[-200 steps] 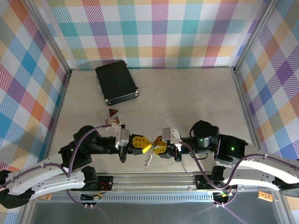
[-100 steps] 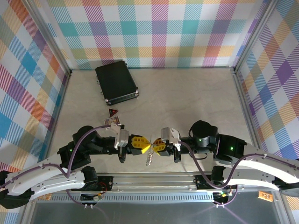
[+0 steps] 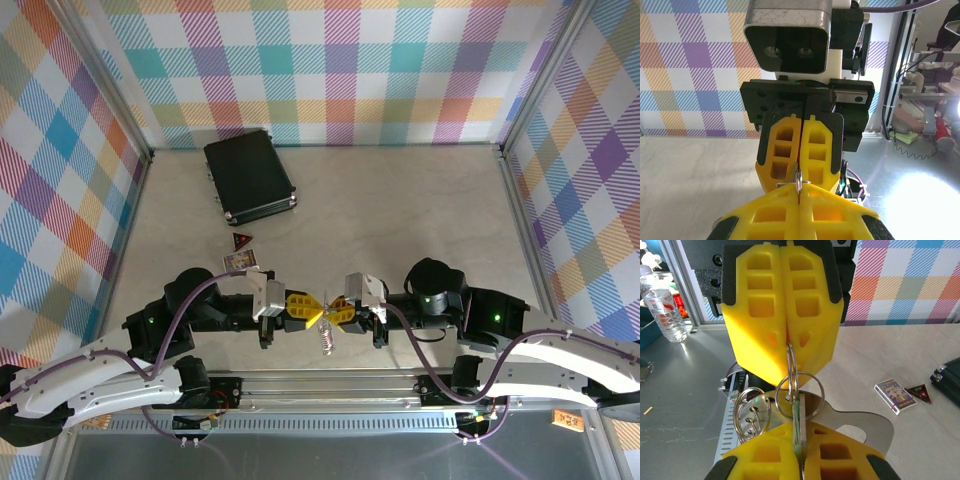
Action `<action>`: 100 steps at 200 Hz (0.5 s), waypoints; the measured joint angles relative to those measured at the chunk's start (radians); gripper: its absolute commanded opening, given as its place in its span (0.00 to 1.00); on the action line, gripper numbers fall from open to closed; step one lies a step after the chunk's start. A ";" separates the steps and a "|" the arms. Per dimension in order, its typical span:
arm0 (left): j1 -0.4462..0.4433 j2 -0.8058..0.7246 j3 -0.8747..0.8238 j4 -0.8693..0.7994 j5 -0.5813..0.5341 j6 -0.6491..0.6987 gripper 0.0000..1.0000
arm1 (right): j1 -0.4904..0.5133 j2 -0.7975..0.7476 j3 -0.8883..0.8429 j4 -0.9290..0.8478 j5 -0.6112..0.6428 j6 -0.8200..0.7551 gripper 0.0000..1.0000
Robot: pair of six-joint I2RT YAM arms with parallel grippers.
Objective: Put the keys on the keyring
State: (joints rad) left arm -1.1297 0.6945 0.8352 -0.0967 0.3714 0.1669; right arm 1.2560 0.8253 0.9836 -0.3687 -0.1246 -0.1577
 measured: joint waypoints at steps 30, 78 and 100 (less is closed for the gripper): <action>0.000 0.000 0.004 -0.022 -0.014 0.014 0.00 | 0.000 -0.001 0.000 -0.006 0.011 -0.003 0.00; 0.000 0.000 0.036 -0.119 -0.054 0.040 0.00 | 0.000 -0.014 0.005 -0.014 0.021 -0.010 0.00; 0.000 0.002 0.047 -0.149 -0.069 0.052 0.00 | 0.000 -0.012 0.011 -0.015 0.035 -0.014 0.00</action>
State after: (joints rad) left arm -1.1297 0.6964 0.8818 -0.2459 0.3023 0.2192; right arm 1.2564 0.8135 0.9951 -0.3840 -0.0891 -0.1715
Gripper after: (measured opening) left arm 0.049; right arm 0.065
